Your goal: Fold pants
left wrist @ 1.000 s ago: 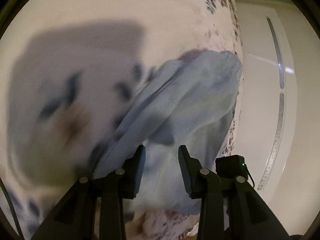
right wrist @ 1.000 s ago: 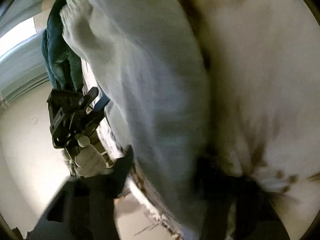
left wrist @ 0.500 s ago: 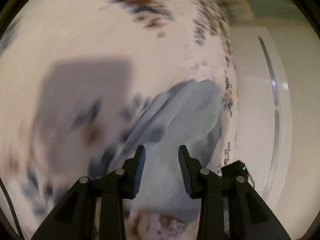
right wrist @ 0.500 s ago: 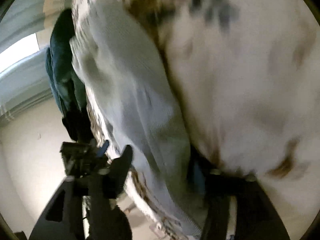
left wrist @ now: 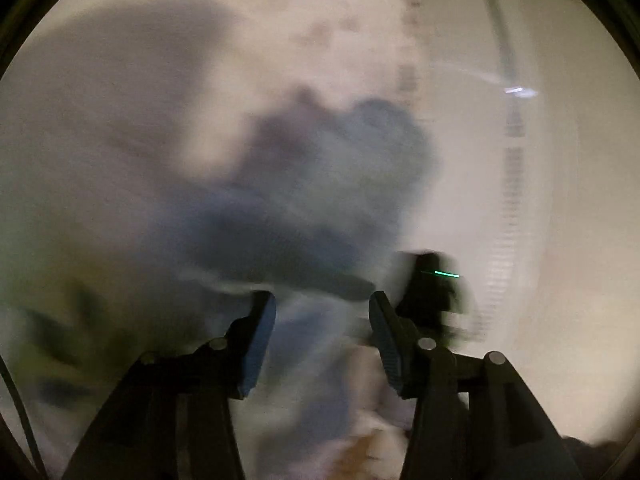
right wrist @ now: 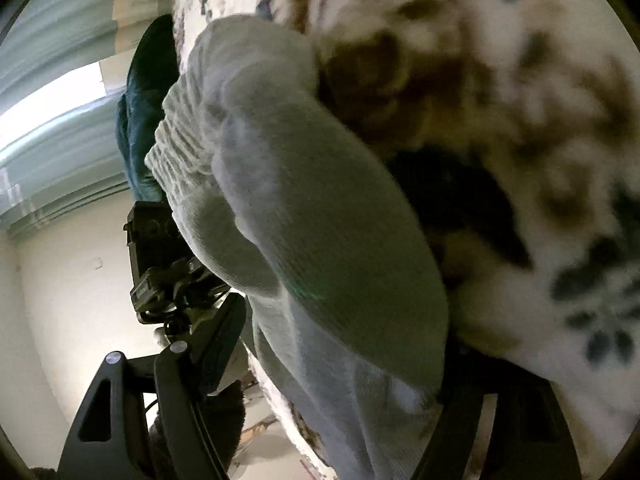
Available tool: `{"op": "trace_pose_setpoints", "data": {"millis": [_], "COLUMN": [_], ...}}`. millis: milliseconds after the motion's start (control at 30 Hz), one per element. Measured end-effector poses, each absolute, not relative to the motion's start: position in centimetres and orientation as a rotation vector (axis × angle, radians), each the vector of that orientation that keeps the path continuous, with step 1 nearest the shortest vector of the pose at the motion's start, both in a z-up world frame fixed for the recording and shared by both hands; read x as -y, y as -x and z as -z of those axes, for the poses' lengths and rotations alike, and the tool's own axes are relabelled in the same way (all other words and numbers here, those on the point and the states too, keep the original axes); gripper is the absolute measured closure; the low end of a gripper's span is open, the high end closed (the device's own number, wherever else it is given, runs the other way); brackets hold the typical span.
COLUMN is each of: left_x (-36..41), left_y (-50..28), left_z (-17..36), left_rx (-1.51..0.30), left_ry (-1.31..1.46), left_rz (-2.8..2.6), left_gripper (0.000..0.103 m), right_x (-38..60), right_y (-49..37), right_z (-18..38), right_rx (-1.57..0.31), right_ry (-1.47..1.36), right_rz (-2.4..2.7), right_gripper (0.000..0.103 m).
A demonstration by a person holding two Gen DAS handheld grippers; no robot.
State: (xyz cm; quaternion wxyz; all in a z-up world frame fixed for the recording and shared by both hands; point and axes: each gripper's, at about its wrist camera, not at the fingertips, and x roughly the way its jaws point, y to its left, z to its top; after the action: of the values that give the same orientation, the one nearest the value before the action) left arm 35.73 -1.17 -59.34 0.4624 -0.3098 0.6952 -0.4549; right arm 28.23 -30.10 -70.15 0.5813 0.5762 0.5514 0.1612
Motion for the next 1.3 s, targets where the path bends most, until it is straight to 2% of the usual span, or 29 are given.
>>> {"op": "trace_pose_setpoints", "data": {"millis": [100, 233, 400, 500, 700, 867, 967, 1000, 1033, 1300], "left_x": [1.3, -0.7, -1.5, -1.1, -4.9, -5.7, -2.9, -2.1, -1.5, 0.1], "left_y": [-34.9, -35.2, -35.2, -35.3, -34.9, -35.2, -34.9, -34.9, -35.0, -35.6], "left_z": [58.1, 60.2, 57.9, 57.4, 57.3, 60.5, 61.4, 61.3, 61.2, 62.0], "left_rx": [-1.656, -1.726, -1.642, -1.629, -1.543, -1.618, -1.647, -1.646, -1.648, -1.690], "left_ry": [0.688, 0.645, 0.406, 0.329, 0.399, 0.447, 0.425, 0.437, 0.450, 0.559], "left_rz": [1.149, 1.030, 0.966, 0.951, 0.858, 0.808, 0.886, 0.919, 0.946, 0.960], "left_gripper": [0.056, 0.056, 0.056, 0.056, 0.056, 0.056, 0.050, 0.042, 0.039, 0.037], "right_x": [29.1, 28.7, 30.0, 29.7, 29.1, 29.5, 29.4, 29.3, 29.1, 28.0], "right_y": [-29.2, -29.7, -28.7, -29.8, -29.1, -29.0, -29.2, -29.2, -29.1, -31.0], "right_z": [69.9, 70.0, 70.1, 70.3, 69.6, 70.8, 71.0, 71.2, 71.3, 72.3], "right_rx": [-1.264, -1.303, -1.302, -1.299, -1.294, -1.289, -1.281, -1.277, -1.275, -1.283], "right_ry": [-1.380, -1.355, -1.373, -1.365, -1.356, -1.368, -1.388, -1.404, -1.413, -1.444], "right_rz": [-0.464, -0.473, -0.453, -0.442, -0.425, -0.429, -0.433, -0.432, -0.433, -0.467], "right_gripper": [0.023, 0.029, 0.036, 0.036, 0.036, 0.034, 0.034, 0.034, 0.034, 0.033]}}
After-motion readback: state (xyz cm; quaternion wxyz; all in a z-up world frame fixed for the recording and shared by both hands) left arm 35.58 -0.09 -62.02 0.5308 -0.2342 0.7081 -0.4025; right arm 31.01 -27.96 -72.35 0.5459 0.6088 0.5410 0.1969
